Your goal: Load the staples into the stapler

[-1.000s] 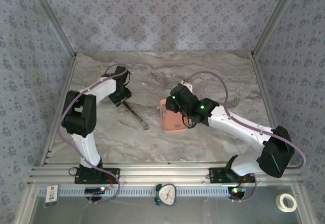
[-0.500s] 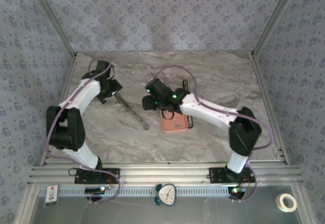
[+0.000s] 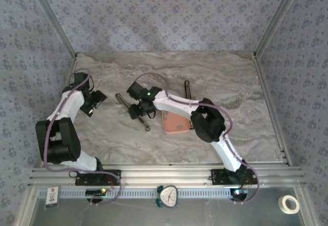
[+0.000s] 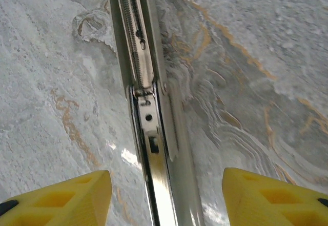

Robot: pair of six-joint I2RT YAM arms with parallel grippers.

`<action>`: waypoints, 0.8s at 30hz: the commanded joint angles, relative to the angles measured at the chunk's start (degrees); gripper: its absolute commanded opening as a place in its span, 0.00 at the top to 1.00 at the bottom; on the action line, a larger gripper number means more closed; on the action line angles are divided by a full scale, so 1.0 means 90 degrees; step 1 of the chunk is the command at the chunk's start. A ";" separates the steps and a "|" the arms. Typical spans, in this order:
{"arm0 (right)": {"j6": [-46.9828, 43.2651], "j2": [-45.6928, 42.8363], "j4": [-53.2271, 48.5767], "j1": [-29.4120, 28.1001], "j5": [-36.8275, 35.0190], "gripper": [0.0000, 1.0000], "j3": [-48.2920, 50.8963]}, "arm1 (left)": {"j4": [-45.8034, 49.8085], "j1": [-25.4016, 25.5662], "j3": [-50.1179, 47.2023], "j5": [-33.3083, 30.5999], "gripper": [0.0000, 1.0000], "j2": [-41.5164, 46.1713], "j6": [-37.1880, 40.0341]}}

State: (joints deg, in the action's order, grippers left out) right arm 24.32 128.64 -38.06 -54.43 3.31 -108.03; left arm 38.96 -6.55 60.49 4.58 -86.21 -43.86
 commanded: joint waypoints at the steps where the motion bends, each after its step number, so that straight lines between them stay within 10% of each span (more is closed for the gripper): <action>1: -0.0337 0.0324 -0.0189 0.0049 0.0307 0.40 -0.0410 | 0.0027 -0.0117 -0.0051 0.0300 0.22 0.0225 0.0197; 24: -0.0890 0.1314 0.0094 0.0187 0.0187 0.66 -0.1073 | -0.0224 -0.0321 -0.0337 0.0601 0.22 0.0491 0.0469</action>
State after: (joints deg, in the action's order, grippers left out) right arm 17.89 138.10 -37.41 -52.97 5.82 -116.07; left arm 38.20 -8.69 58.11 8.19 -83.79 -41.76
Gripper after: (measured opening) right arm 0.374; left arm 0.780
